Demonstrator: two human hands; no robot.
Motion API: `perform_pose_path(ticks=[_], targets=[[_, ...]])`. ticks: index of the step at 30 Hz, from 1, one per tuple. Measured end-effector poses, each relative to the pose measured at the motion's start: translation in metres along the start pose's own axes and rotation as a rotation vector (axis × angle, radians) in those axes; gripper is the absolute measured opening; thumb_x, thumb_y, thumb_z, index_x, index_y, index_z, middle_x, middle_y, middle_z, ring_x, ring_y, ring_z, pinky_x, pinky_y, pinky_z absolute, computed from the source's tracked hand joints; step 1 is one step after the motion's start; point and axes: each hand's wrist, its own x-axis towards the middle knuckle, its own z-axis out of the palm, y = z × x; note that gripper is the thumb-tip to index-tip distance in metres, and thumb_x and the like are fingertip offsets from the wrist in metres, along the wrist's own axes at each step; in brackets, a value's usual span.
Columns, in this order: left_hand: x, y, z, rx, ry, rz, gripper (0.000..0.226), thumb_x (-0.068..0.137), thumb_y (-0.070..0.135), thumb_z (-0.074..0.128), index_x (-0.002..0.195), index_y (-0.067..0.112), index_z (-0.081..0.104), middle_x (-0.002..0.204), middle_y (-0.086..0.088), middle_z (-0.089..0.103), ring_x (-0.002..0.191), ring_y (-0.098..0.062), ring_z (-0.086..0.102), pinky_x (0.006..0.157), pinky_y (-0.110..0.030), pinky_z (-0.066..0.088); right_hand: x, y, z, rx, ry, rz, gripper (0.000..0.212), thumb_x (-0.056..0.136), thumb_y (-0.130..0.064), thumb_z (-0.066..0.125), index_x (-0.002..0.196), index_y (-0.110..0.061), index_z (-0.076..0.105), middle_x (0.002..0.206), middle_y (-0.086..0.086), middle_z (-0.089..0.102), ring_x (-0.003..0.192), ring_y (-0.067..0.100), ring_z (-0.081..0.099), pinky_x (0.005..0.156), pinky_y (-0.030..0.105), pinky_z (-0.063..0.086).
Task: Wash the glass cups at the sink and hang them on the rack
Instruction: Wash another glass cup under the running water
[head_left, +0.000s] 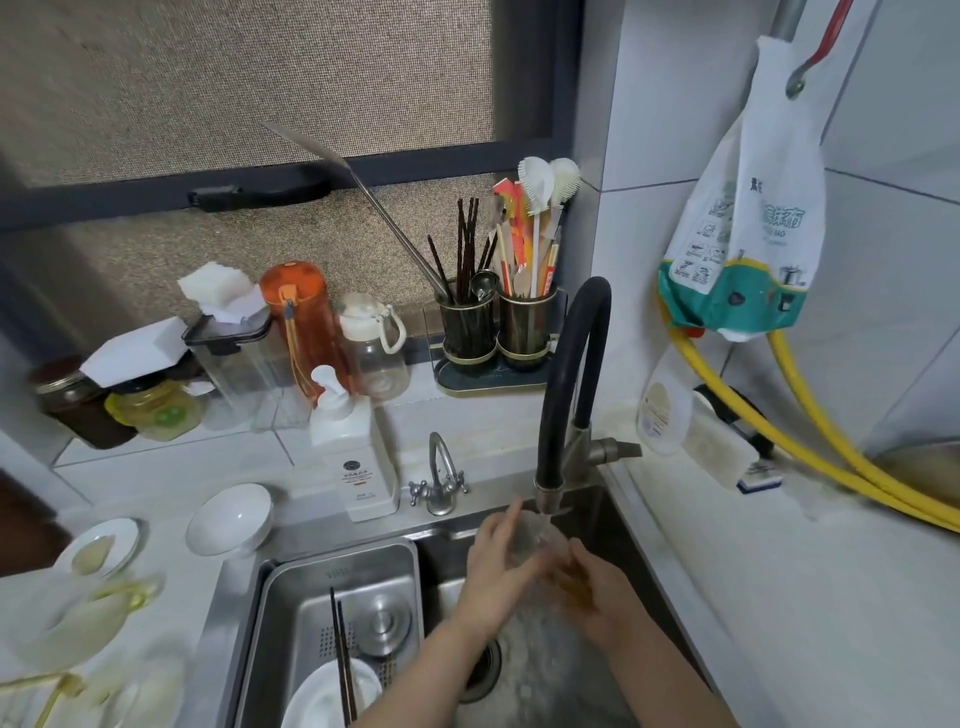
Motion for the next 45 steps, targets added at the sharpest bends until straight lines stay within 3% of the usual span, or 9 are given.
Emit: perform_pose_path(ticks=[7,9,15,23,26,29,35,40,45], targets=[[0.013,0.016,0.005,0.254,0.137,-0.081,0.057,0.081,0.06,0.048,0.135,0.042,0.046,0.126,0.0,0.051,0.119,-0.023,0.051,0.1,-0.035,0.043,-0.005,-0.011,0.017,-0.01,0.021,-0.028,0.026,0.099,-0.015,0.046,0.112,0.001,0.063,0.098,0.016,0.067,0.091,0.025,0.067,0.068,0.026,0.055],[0.018,0.021,0.007,0.257,0.129,-0.118,0.049,0.081,0.062,0.042,0.125,0.043,0.054,0.12,-0.002,0.06,0.111,-0.024,0.057,0.095,-0.037,0.046,-0.006,-0.014,0.02,-0.009,0.007,-0.031,0.033,0.1,-0.015,0.041,0.095,0.0,0.07,0.089,0.016,0.066,0.073,0.019,0.07,0.059,0.026,0.055],[0.027,0.032,0.008,0.281,0.094,-0.245,0.037,0.095,0.045,0.037,0.114,0.029,0.065,0.122,-0.004,0.064,0.112,-0.025,0.057,0.098,-0.037,0.044,-0.021,-0.009,0.019,-0.25,-0.042,-0.197,0.027,0.089,-0.037,0.062,0.113,-0.026,0.062,0.109,0.002,0.069,0.103,0.022,0.065,0.091,0.047,0.052],[0.011,0.029,0.004,0.117,0.061,-0.231,0.037,0.093,0.051,0.05,0.114,0.025,0.067,0.118,0.002,0.066,0.111,-0.013,0.058,0.093,-0.024,0.042,-0.005,-0.012,0.012,-0.951,0.129,-0.331,0.015,0.093,-0.037,0.054,0.1,-0.026,0.061,0.094,-0.01,0.063,0.107,0.017,0.061,0.094,0.03,0.047],[0.004,0.021,-0.004,0.022,0.063,-0.174,0.032,0.085,0.046,0.065,0.111,0.028,0.064,0.11,0.01,0.065,0.1,-0.003,0.058,0.083,-0.015,0.043,0.003,-0.011,0.005,-0.645,0.189,-0.176,0.041,0.092,-0.054,0.046,0.102,-0.02,0.066,0.097,0.002,0.068,0.093,0.021,0.065,0.074,0.033,0.053],[-0.002,0.015,-0.009,-0.05,0.073,-0.108,0.059,0.08,0.045,0.071,0.133,0.026,0.05,0.128,0.011,0.052,0.116,-0.007,0.05,0.097,-0.022,0.04,0.007,-0.007,0.003,-0.399,0.198,0.023,0.061,0.086,-0.067,0.043,0.111,-0.015,0.062,0.111,0.016,0.063,0.095,0.034,0.064,0.062,0.038,0.059],[0.003,0.024,-0.013,-0.169,0.096,-0.345,0.045,0.075,0.058,0.065,0.103,0.022,0.063,0.11,0.001,0.064,0.095,-0.011,0.061,0.09,-0.028,0.046,0.017,-0.002,0.004,-0.451,0.074,-0.102,0.037,0.089,-0.037,0.055,0.104,-0.005,0.065,0.106,0.021,0.063,0.088,0.031,0.065,0.073,0.038,0.052],[0.008,0.007,-0.001,-0.473,-0.029,-0.774,0.059,0.084,0.062,0.049,0.11,0.012,0.068,0.107,-0.017,0.07,0.102,-0.035,0.064,0.092,-0.05,0.05,-0.01,-0.012,0.006,-0.456,-0.043,-0.274,0.027,0.088,-0.04,0.062,0.112,-0.03,0.058,0.113,0.007,0.064,0.104,0.025,0.064,0.092,0.045,0.053],[0.001,0.01,-0.004,-0.467,-0.11,-0.852,0.055,0.09,0.054,0.04,0.116,0.012,0.063,0.11,-0.021,0.067,0.099,-0.04,0.064,0.079,-0.053,0.056,-0.025,-0.019,0.009,-0.614,0.003,-0.319,0.026,0.094,-0.038,0.051,0.109,-0.017,0.055,0.107,0.008,0.062,0.098,0.02,0.061,0.076,0.027,0.048]])
